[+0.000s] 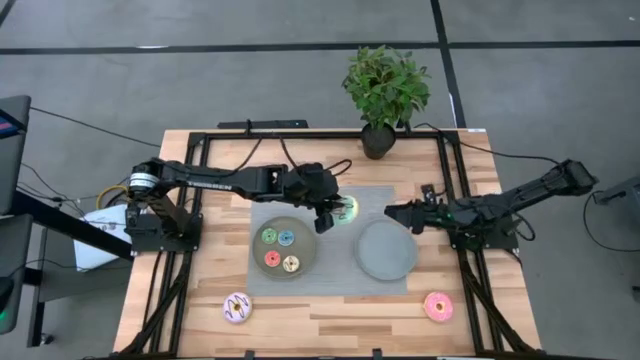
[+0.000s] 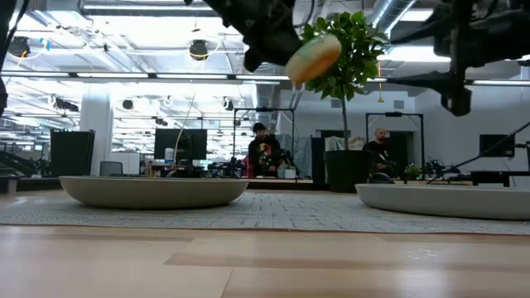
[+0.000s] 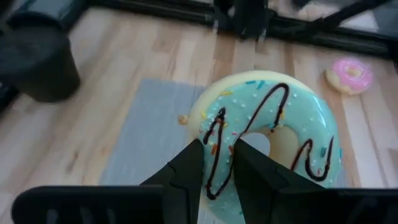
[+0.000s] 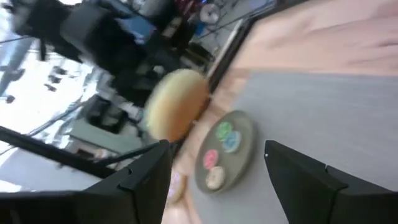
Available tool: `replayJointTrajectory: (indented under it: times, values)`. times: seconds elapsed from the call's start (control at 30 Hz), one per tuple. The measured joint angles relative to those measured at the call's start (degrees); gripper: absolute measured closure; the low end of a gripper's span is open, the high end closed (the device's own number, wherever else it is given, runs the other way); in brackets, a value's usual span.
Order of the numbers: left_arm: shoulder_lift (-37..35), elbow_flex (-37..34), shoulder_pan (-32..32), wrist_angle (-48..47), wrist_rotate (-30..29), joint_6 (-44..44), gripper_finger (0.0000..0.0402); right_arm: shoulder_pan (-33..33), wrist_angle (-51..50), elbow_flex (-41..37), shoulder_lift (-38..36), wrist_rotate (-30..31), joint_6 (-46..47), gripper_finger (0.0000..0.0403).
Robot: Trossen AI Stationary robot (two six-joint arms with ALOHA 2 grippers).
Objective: Pick & Place donuts
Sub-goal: Put the large blue donut on the gray plate
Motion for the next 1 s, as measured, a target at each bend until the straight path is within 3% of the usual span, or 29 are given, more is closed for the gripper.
replayJointTrajectory:
  times: [0.2,0.47,0.6,1.0]
  values:
    - [4.6,0.0,-1.3,0.6,2.1,-2.1,0.0327,-2.5,13.1,0.0,9.8,-5.7,-0.3,0.0138]
    - [6.6,-0.1,-1.5,2.5,1.8,-4.9,0.0327,-5.5,19.2,0.0,18.4,-8.4,2.6,0.013]
    - [6.6,-0.1,-1.4,3.6,-1.0,-4.7,0.0327,-6.8,24.5,0.0,21.7,-11.4,2.6,0.0131]
    - [8.1,0.0,-0.4,4.3,-1.5,-4.6,0.0327,-11.2,25.4,7.2,33.4,-21.8,2.1,0.0131]
